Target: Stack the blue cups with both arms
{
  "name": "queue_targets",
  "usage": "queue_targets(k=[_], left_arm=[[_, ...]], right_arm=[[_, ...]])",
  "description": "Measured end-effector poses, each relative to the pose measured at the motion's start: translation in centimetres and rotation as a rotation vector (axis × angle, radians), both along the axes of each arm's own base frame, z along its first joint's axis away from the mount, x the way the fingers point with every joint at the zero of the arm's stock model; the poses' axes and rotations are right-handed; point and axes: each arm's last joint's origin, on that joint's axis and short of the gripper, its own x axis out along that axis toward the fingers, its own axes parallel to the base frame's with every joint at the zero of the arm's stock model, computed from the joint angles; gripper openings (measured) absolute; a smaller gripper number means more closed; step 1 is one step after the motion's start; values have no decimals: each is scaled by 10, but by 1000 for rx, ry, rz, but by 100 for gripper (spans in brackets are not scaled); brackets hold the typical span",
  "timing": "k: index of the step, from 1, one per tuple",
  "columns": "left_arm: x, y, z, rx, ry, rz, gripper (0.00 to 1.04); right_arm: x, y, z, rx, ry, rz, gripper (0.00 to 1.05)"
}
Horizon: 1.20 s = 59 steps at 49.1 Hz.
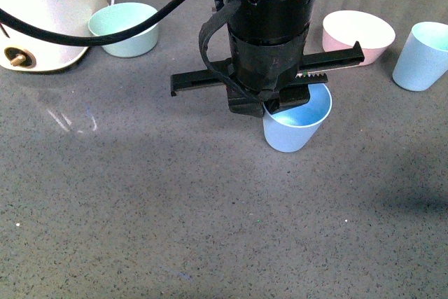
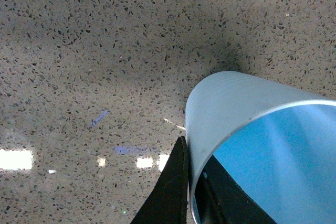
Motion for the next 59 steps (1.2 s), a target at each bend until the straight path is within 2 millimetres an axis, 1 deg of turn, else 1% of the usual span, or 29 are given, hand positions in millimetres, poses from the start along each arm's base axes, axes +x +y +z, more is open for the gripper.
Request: queue_targets(k=[8,9,12,16,28,29,33,34,36,39,44,51,56,59], left_arm=[[1,-1,0,-2,-3,-1,2],[1,-1,0,-3,-3,0,4],[1,-1,0,-4,-3,-1,15],[1,-2,0,-5,-5,-1,24],[2,-2,3,-36,-9,6,68],[2,-2,5,-41,-14,7,73],[1,1,13,-58,-31,11,87],[1,4,18,-65,-38,15,92],[0,6,22,-72,-48,18,97],[-1,11,30,-85,-64,25,96],[-4,30,49,-118,-104,60,96],[-5,54,66,-154,-155,103,96],[-6,74,78,-168,-212,140,96],[-8,93,90,-170,-294,162,96]], right_arm=[[0,0,0,0,0,0,96],[0,0,0,0,0,0,96],[0,0,0,0,0,0,96],[0,0,0,0,0,0,96],[0,0,0,0,0,0,96],[0,0,0,0,0,0,96],[0,0,0,0,0,0,96],[0,0,0,0,0,0,96],[0,0,0,0,0,0,96],[0,0,0,0,0,0,96],[0,0,0,0,0,0,96],[0,0,0,0,0,0,96],[0,0,0,0,0,0,96],[0,0,0,0,0,0,96]])
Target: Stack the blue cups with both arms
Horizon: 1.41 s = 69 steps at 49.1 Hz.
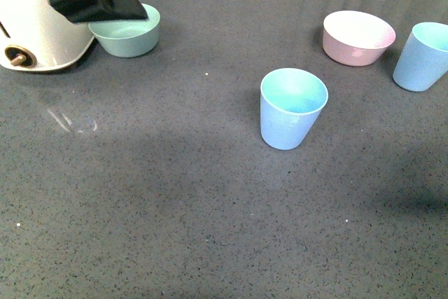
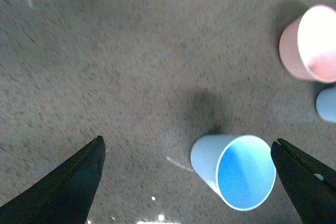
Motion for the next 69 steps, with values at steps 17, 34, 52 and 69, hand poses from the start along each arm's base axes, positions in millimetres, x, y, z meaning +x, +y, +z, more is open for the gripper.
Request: queue_targets(k=[17,34,52,69], left_arm=[[-65,138,6,351,-910,153,43],[-121,166,-29,407,-882,86,2],[-164,184,-45,410,-885,85,2],[-189,195,-60,414,-887,93,2]], right_arm=[[0,0,0,0,0,0,96],[0,0,0,0,0,0,96],[0,0,0,0,0,0,96],[0,0,0,0,0,0,96]])
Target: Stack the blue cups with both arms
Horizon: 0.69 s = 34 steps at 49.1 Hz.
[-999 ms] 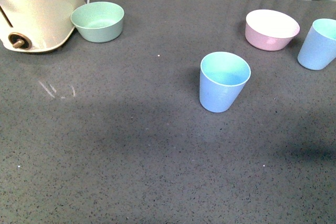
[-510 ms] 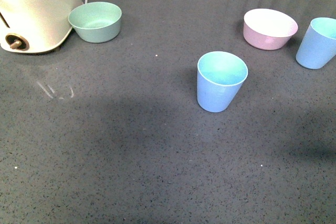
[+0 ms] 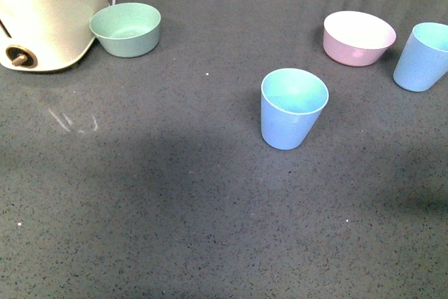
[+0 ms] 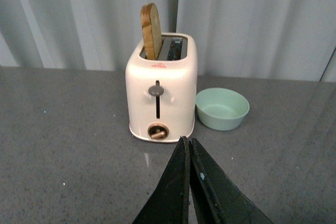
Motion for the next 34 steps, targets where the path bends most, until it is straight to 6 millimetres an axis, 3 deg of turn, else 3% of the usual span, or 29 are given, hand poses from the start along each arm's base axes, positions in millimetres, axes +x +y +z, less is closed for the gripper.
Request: queue_targets(k=[34], left_arm=[[-29,0,6,0,-21,0,2]], right_arm=[[0,0,0,0,0,0,96]])
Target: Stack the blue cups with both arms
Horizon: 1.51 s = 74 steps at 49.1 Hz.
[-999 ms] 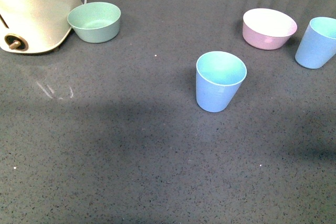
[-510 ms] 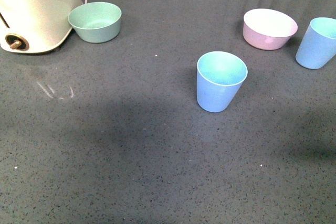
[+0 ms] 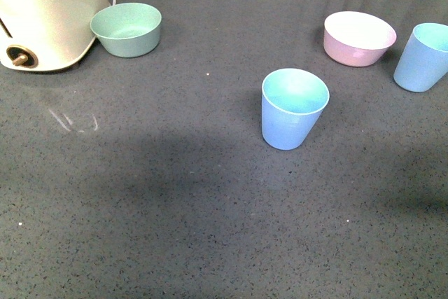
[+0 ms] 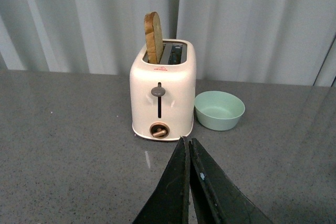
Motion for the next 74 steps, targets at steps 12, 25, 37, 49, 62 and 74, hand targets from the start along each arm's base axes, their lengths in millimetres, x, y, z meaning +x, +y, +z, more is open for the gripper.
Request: queue_targets(k=[12,25,37,49,62,74], left_arm=[[-6,0,0,0,-1,0,2],[-13,0,-3,0,18,0,2],[-21,0,-4,0,14,0,2],[-21,0,-4,0,15,0,2],[-21,0,-4,0,16,0,38],[-21,0,-4,0,16,0,88]], right_arm=[[0,0,0,0,0,0,96],[0,0,0,0,0,0,96],[0,0,0,0,0,0,96],[0,0,0,0,0,0,96],[8,-18,-6,108,492,-127,96],[88,-73,35,-201,403,-26,96]])
